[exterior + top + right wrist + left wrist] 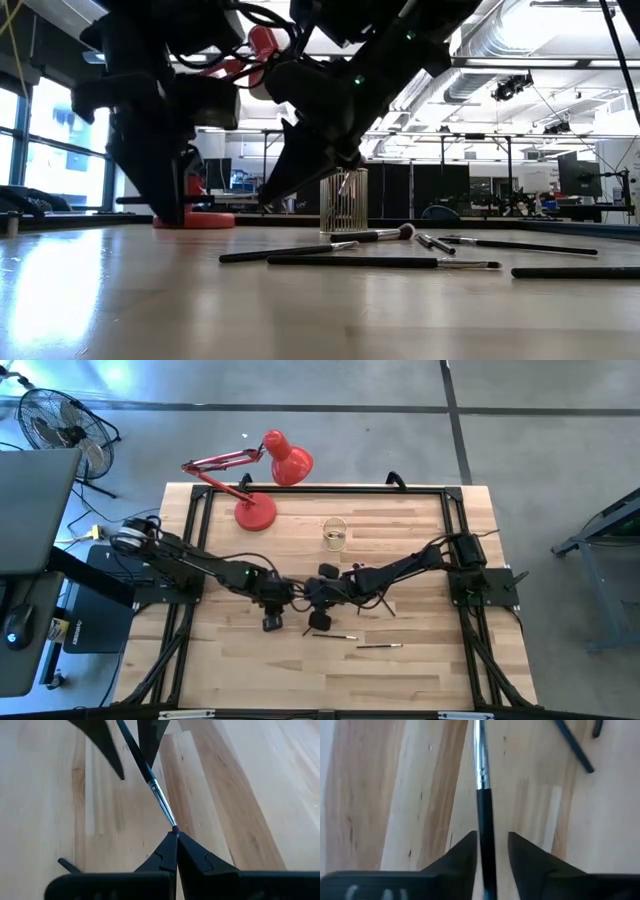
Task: Put items in baskets/containers
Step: Put the makeup brush into the wire bin
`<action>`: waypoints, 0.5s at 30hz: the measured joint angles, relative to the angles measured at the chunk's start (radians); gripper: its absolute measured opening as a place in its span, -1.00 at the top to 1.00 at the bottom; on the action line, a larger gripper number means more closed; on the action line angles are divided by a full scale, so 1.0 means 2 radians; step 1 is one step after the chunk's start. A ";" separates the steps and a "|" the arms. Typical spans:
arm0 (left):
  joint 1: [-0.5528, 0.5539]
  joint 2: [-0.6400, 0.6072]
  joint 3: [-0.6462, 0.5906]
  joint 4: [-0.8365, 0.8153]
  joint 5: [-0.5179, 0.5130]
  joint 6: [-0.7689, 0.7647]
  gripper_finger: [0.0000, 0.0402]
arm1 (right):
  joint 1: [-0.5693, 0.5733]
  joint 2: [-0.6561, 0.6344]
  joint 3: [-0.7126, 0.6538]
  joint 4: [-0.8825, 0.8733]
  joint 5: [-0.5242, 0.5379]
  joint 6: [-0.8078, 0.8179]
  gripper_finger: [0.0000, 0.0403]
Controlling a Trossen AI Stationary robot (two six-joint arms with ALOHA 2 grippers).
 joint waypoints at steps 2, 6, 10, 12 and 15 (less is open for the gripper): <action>0.000 0.007 0.003 0.001 -0.001 0.000 0.68 | 0.000 0.000 0.000 0.000 -0.010 -0.006 1.00; 0.000 0.008 0.005 0.003 -0.006 0.000 0.92 | 0.000 0.000 0.000 0.001 -0.016 -0.016 1.00; 0.000 0.008 0.005 0.002 -0.009 0.006 0.91 | 0.000 0.000 0.000 0.002 -0.014 -0.008 1.00; 0.000 0.008 0.005 0.000 -0.016 0.006 0.93 | 0.000 -0.001 0.000 0.001 -0.014 -0.006 0.97; 0.000 0.008 0.006 0.002 -0.025 0.006 0.92 | 0.001 -0.007 0.000 -0.005 -0.013 -0.005 0.89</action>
